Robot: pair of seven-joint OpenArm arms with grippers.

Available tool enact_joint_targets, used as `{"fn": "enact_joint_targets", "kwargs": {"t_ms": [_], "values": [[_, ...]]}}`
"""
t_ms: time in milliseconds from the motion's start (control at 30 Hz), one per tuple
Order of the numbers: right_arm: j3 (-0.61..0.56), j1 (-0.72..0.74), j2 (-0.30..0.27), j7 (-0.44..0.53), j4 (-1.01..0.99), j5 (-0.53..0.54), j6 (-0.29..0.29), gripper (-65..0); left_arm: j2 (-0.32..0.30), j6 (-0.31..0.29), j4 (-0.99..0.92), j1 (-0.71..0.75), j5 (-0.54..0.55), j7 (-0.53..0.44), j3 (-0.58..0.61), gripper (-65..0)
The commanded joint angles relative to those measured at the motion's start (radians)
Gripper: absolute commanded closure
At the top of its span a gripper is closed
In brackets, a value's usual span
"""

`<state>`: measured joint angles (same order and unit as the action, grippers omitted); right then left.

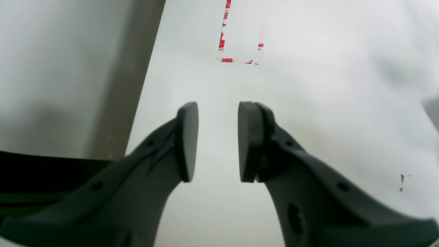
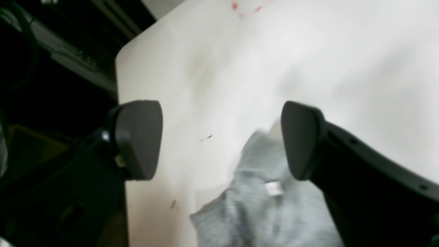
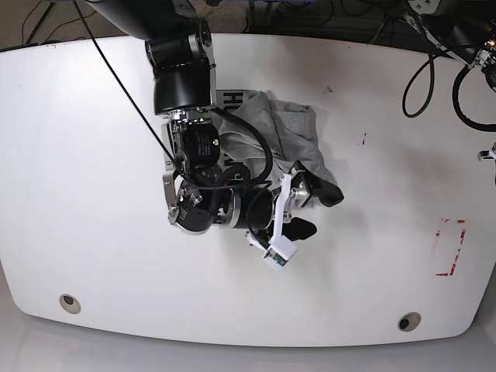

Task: Layout the t-shirt on the table in an organized manner, then fold the t-shirt properly
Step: 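Lift the folded bundle with the right gripper and flip it over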

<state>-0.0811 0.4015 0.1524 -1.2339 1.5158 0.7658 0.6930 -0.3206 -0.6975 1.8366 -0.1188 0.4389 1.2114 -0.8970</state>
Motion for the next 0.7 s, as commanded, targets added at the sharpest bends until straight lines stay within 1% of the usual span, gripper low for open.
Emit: {"fn": "enact_joint_targets", "kwargs": {"t_ms": [0,133,233,300,433,533,667], "values": [[0.034,0.018,-0.026,0.006,0.016,0.022,0.005,-51.7,-0.018,-0.001,0.016,-0.014,0.01,-0.021,0.003,-17.9],[0.062,-0.028,-0.096,-0.008,0.022,0.022,0.005,-51.7,-0.016,-0.001,0.016,-0.014,0.005,-0.021,0.057,-17.8],[0.08,-0.077,-0.136,-0.008,0.045,0.031,0.005,-51.7,-0.016,-0.001,0.015,-0.012,0.004,-0.023,0.08,-17.8],[0.093,-0.117,-0.152,-0.008,0.075,0.031,0.005,-51.7,-0.015,-0.001,0.013,-0.012,0.004,-0.023,0.083,-17.8],[0.113,-0.197,-0.158,-0.008,0.119,0.027,0.005,-51.7,-0.013,-0.001,0.01,-0.012,0.004,-0.025,0.086,-17.8],[0.128,-0.253,-0.167,-0.01,0.151,0.025,0.005,-51.7,0.008,-0.001,0.012,-0.012,0.005,-0.025,0.086,-17.8],[0.142,-0.307,-0.188,-0.01,0.188,0.025,0.005,-51.7,0.015,-0.001,0.01,-0.014,0.002,-0.025,0.086,-17.8]]}}
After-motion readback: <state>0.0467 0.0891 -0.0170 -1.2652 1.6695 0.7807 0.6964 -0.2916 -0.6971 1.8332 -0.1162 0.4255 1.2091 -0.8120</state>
